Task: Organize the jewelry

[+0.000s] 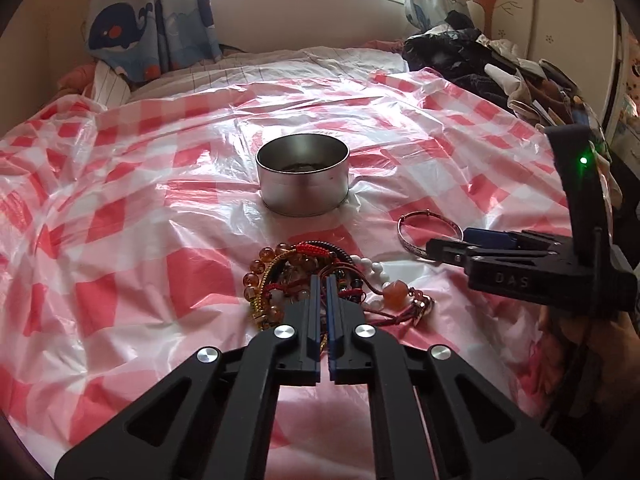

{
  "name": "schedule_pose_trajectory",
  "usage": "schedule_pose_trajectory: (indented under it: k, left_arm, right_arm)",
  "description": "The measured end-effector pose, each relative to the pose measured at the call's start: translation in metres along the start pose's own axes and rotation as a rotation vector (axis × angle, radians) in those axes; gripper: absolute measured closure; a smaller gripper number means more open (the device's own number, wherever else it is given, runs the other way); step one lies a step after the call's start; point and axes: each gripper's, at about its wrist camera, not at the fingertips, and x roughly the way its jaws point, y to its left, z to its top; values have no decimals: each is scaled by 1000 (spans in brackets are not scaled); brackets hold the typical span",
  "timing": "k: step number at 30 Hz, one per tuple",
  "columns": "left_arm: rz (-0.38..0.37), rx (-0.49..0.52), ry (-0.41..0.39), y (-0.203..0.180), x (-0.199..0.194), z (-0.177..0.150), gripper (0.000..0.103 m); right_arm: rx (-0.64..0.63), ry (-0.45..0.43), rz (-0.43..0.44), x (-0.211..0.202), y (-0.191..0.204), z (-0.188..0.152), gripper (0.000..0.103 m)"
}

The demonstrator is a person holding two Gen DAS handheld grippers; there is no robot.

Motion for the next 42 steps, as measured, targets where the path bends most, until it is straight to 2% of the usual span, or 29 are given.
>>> schedule_pose_trajectory:
  k: [2, 4, 5, 6, 7, 8, 10, 11, 12, 13, 15, 22, 32, 34, 36, 39, 42]
  left_arm:
    - [-40, -4, 13, -2, 2, 0, 100]
    - [-29, 2, 22, -6, 8, 1, 98]
    - [-31, -6, 29, -7, 12, 2, 85]
    - [-24, -18, 31, -8, 16, 3, 58]
    - [-2, -34, 21, -8, 19, 4, 46]
    - [12, -45, 8, -8, 22, 4, 39]
    - [-17, -52, 24, -8, 31, 6, 45]
    - [-17, -46, 45, -9, 35, 6, 73]
    - [-11, -35, 71, -10, 40, 6, 97]
    - [-20, -32, 70, -10, 40, 6, 101]
    - [-30, -23, 47, -9, 32, 5, 102]
    - [-24, -21, -8, 3, 2, 8, 102]
    - [17, -1, 30, -2, 10, 1, 101]
    - [24, -7, 31, -2, 12, 1, 92]
    - [32, -18, 21, -1, 13, 1, 63]
    - [42, -23, 6, -2, 13, 1, 51]
    - [44, -20, 6, -3, 14, 2, 45]
  right_arm:
    - [12, -4, 3, -1, -3, 0, 57]
    - [17, 2, 14, 0, -5, -1, 66]
    - [10, 8, 23, 2, -4, -2, 72]
    - [-3, 5, 20, 2, -1, -2, 75]
    - [-8, -2, 18, 0, 0, -2, 84]
    - [-9, -6, 25, 0, 0, -2, 89]
    - [-11, -13, 32, -1, 1, -2, 95]
    - [-14, -18, 38, -2, 2, -3, 98]
    - [-17, -24, 45, -4, 3, -3, 99]
    - [-17, -31, 50, -5, 4, -3, 99]
    - [-14, -46, 61, -8, 4, -3, 100]
    - [-1, -81, 97, -15, 5, -1, 100]
    - [4, -90, 109, -16, 4, -1, 101]
    - [3, -83, 105, -14, 4, -1, 101]
    - [8, -81, 96, -13, 4, -1, 101]
    - [11, -76, 74, -10, 4, 0, 100]
    - [17, -82, 58, -11, 4, 0, 98]
